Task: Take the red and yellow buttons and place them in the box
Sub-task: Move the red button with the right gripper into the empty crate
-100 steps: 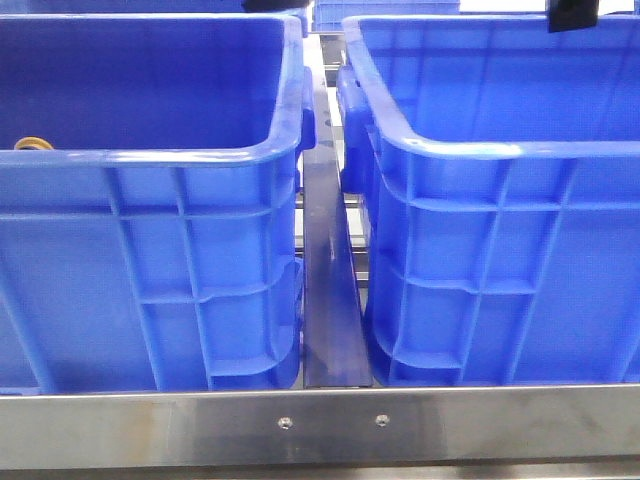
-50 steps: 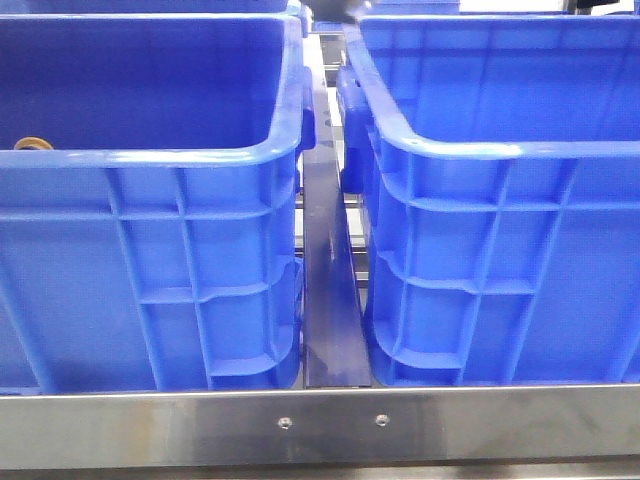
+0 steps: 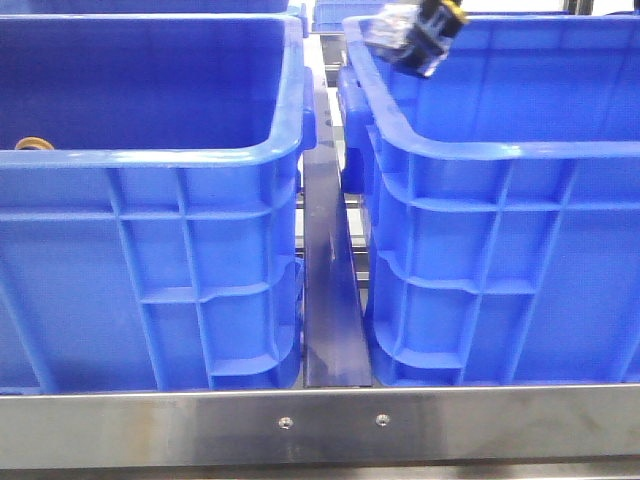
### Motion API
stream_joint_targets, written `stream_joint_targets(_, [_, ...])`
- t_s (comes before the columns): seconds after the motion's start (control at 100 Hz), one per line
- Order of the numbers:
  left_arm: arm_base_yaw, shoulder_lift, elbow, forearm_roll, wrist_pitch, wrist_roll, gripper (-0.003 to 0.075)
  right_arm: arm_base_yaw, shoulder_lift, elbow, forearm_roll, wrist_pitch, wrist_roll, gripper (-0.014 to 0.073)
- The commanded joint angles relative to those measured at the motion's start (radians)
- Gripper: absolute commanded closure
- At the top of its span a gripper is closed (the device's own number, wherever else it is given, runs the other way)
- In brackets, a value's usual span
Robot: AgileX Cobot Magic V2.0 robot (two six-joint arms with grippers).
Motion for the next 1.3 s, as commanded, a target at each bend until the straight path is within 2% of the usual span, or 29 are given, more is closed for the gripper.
stream_joint_targets(0.0, [0.007,-0.034,-0.017,-0.014,-0.077,-0.011,0.0102,-0.007,-0.019,-0.059,0.083,-0.052,-0.074,0.0423])
stream_joint_targets(0.08, [0.007,-0.055,-0.015,-0.014,-0.077,-0.011,0.0125,-0.007,-0.019,-0.089,0.083,-0.146,-0.137,0.0423])
stream_joint_targets(0.18, [0.007,-0.065,-0.013,-0.014,-0.079,-0.011,0.0253,-0.007,-0.018,-0.117,0.083,-0.267,-0.218,0.0423])
stream_joint_targets(0.37, [0.007,-0.065,-0.012,-0.014,-0.081,-0.011,0.0705,-0.007,0.019,-0.145,0.083,-0.418,-0.365,0.0423])
stream_joint_targets(0.39, [0.007,-0.065,-0.012,-0.014,-0.081,-0.011,0.0734,-0.007,0.028,-0.149,0.083,-0.424,-0.372,0.0423])
stream_joint_targets(0.54, [0.007,-0.065,-0.012,-0.014,-0.081,-0.011,0.0739,-0.007,0.125,-0.196,0.061,-0.45,-0.408,0.0423])
stream_joint_targets(0.68, [0.007,-0.065,-0.012,-0.014,-0.081,-0.011,0.0739,-0.009,0.243,-0.269,-0.014,-0.509,-0.408,0.0423])
stream_joint_targets(0.8, [0.007,-0.065,-0.012,-0.014,-0.08,-0.011,0.0739,-0.041,0.329,-0.324,-0.038,-0.503,-0.408,0.0423])
stream_joint_targets(1.09, [0.007,-0.065,-0.012,-0.014,-0.076,-0.011,0.0739,-0.18,0.462,-0.372,-0.005,-0.32,-0.407,0.0423])
stream_joint_targets(1.29, [0.007,-0.065,-0.012,-0.014,-0.076,-0.011,0.0739,-0.196,0.523,-0.4,0.005,-0.293,-0.408,0.0423])
